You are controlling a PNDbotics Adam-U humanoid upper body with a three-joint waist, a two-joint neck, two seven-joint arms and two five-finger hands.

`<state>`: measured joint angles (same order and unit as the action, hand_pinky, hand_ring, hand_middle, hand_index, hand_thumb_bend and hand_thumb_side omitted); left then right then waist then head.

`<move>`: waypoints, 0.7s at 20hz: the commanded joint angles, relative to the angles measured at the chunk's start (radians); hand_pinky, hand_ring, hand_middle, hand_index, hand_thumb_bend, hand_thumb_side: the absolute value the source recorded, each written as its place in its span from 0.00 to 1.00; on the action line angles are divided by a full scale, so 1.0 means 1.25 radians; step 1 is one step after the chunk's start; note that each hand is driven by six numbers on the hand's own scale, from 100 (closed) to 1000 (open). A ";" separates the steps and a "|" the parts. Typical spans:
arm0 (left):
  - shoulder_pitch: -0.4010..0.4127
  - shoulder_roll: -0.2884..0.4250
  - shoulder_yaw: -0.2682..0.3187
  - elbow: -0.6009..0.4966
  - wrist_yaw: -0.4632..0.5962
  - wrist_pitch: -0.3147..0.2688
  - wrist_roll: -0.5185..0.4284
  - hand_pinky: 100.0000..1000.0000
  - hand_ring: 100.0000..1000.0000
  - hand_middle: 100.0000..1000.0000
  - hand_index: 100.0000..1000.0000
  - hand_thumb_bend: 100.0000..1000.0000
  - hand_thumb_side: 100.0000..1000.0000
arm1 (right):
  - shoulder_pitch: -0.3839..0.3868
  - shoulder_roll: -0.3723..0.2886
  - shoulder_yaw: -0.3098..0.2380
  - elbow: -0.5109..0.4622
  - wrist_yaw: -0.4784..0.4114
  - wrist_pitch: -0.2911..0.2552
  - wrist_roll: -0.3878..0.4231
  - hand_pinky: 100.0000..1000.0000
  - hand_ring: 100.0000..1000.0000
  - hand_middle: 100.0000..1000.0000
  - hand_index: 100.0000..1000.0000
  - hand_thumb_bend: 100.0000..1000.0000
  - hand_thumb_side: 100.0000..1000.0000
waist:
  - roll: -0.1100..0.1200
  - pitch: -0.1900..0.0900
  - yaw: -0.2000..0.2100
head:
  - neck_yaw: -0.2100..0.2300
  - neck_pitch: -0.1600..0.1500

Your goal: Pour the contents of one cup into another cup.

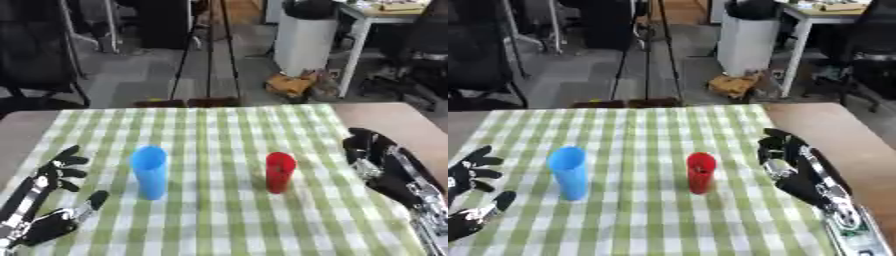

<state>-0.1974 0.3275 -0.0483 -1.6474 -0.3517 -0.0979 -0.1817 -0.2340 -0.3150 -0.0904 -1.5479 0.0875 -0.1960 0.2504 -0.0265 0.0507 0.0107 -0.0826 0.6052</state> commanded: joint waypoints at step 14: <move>-0.006 0.018 -0.008 -0.004 0.020 0.000 -0.020 0.61 0.72 0.78 0.94 0.40 0.61 | -0.085 -0.052 0.054 0.130 0.093 -0.061 0.071 0.77 0.84 0.78 0.92 0.39 0.44 | 0.001 -0.006 0.012 | -0.019 0.011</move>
<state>-0.1952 0.3278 -0.0588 -1.6420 -0.3306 -0.0975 -0.2031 -0.3219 -0.3488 -0.0239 -1.3889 0.1896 -0.2663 0.3369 -0.0265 0.0507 0.0254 -0.1026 0.6137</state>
